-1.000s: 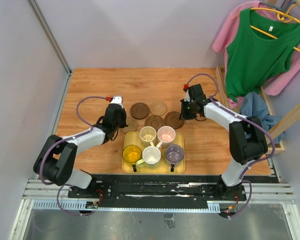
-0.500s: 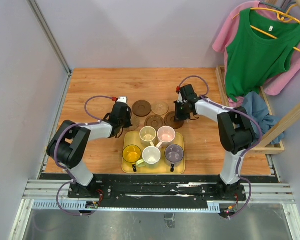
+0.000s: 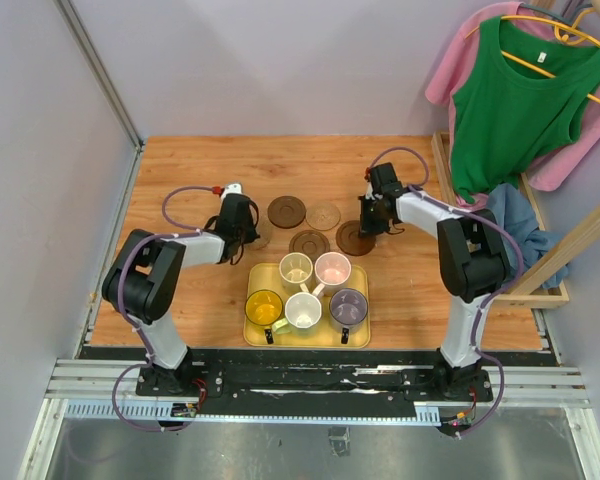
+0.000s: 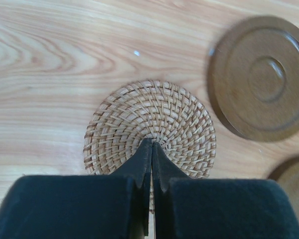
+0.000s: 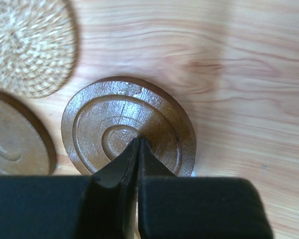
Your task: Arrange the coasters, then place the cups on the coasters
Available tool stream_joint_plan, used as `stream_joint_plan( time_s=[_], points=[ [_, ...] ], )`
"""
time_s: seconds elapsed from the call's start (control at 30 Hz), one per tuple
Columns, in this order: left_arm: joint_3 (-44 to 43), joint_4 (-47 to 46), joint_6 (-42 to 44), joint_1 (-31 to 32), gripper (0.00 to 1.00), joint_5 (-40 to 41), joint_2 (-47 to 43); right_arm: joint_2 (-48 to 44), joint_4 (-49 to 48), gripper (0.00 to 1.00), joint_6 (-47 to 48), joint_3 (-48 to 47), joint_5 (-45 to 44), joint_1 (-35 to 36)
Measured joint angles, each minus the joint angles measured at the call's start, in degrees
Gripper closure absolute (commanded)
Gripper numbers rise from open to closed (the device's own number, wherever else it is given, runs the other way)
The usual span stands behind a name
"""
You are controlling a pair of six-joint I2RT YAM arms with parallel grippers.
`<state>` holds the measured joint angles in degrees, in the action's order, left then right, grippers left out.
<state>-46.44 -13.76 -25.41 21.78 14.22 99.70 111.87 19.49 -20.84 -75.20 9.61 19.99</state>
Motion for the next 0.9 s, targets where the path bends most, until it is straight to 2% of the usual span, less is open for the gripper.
stream_joint_plan(
  time_s=[0.2, 0.73, 0.9],
  points=[
    [-4.0, 2.3, -1.1, -4.7, 1.00, 0.5, 2.5, 1.3, 2.4, 0.99, -0.1, -2.5, -3.0, -4.8],
    [-26.4, 12.7, -0.7, -13.4, 0.99, 1.0, 16.2, 17.3, 8.1, 0.99, 1.8, -28.2, -7.8, -12.1],
    [-29.6, 14.0, -0.3, -13.7, 0.99, 0.0, 18.1, 18.7, 8.8, 0.99, 2.1, -30.4, -7.6, -12.7]
  ],
)
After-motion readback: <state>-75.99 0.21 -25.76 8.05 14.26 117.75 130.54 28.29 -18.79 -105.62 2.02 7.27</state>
